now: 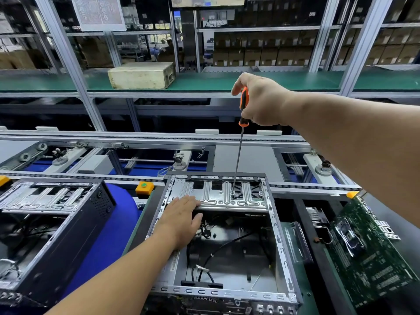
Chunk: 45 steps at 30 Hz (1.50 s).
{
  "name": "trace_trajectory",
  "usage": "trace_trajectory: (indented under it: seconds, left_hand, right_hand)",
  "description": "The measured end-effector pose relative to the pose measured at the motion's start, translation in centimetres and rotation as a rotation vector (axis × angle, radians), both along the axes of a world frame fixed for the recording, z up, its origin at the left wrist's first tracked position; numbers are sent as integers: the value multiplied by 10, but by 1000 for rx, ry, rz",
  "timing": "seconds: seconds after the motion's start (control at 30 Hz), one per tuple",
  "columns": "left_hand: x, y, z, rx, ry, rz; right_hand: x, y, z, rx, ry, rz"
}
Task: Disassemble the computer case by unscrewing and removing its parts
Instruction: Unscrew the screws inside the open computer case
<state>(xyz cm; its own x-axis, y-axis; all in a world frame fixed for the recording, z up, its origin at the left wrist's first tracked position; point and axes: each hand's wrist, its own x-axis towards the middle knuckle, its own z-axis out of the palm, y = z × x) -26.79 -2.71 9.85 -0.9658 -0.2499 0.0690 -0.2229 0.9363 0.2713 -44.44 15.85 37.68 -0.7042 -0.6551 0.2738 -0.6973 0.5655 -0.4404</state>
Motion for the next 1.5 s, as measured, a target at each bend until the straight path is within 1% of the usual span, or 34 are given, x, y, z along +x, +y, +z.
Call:
trace_trajectory:
  seconds: [0.3, 0.37, 0.47, 0.6, 0.73, 0.93, 1.23, 1.4, 1.5]
  left_hand:
    - [-1, 1, 0, 26, -16, 15]
    - [-5, 5, 3, 80, 24, 57]
    - [-22, 19, 12, 221, 88, 116]
    - [-54, 46, 22, 326, 84, 110]
    - [-86, 62, 27, 270, 6, 90]
    - [-118, 65, 24, 187, -78, 77]
    - [-139, 58, 23, 12, -143, 47]
    - [-148, 58, 24, 19, -188, 53]
    - [-150, 57, 30, -25, -242, 7]
  right_hand:
    - [8, 6, 7, -50, 3, 17]
    - [9, 7, 9, -54, 10, 16]
    - [10, 11, 11, -57, 23, 11]
    - [12, 17, 11, -48, 30, 12]
    - [13, 26, 12, -32, 35, 12]
    - [14, 40, 7, -34, 7, 40]
    - [17, 49, 3, -64, 21, 53]
    - [20, 47, 3, -53, 28, 76]
    - [21, 45, 2, -47, 14, 86]
